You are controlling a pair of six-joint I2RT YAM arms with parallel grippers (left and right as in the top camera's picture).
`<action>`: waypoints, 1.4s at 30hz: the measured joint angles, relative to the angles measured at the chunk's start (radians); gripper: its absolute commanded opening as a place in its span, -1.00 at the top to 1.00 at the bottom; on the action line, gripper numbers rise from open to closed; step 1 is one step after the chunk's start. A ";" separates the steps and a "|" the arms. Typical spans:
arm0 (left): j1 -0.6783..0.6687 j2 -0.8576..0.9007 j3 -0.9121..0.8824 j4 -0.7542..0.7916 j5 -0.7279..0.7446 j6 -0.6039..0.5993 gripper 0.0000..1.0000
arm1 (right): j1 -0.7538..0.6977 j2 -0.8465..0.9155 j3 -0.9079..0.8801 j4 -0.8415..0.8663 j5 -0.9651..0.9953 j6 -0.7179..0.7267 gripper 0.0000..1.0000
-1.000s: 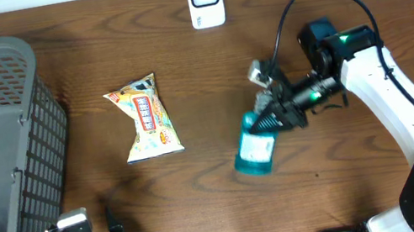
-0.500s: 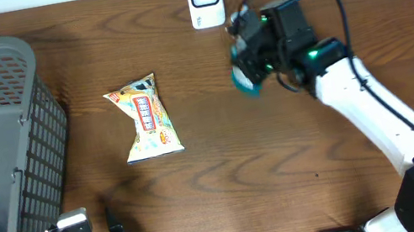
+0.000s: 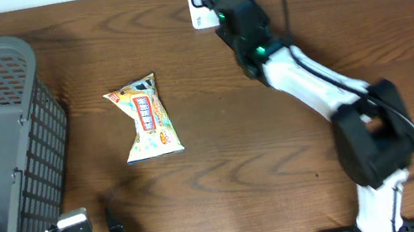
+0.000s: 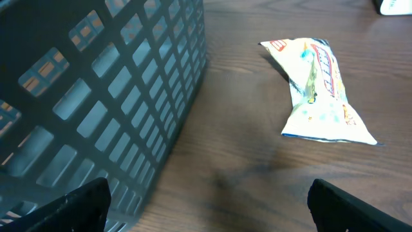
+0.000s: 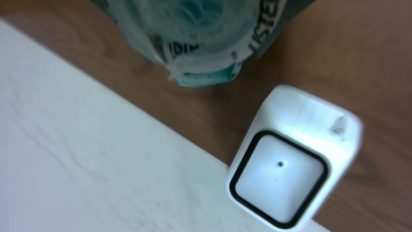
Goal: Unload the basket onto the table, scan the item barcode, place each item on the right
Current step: 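Carry the bottle to the table's right edge and release it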
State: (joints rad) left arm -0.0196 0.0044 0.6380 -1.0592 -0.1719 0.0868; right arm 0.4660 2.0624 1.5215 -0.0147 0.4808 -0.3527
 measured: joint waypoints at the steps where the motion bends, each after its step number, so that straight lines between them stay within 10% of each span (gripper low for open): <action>1: 0.000 0.000 0.000 0.000 0.000 0.000 -0.96 | 0.005 0.047 0.058 -0.017 0.029 -0.015 0.98; 13: 0.000 0.000 0.000 0.000 0.000 0.000 -0.96 | 0.098 0.502 0.646 0.103 0.288 -0.359 0.98; 29: 0.000 0.000 0.000 0.001 0.000 0.000 -0.96 | 0.123 0.560 0.669 0.199 0.407 -0.584 0.99; 42: 0.000 0.000 0.000 0.001 0.000 0.000 -0.96 | -0.155 0.472 0.687 -0.798 0.522 -0.064 0.98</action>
State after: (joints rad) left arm -0.0196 0.0048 0.6380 -1.0584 -0.1715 0.0868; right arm 0.3107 2.5340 2.2086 -0.8131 1.0031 -0.4168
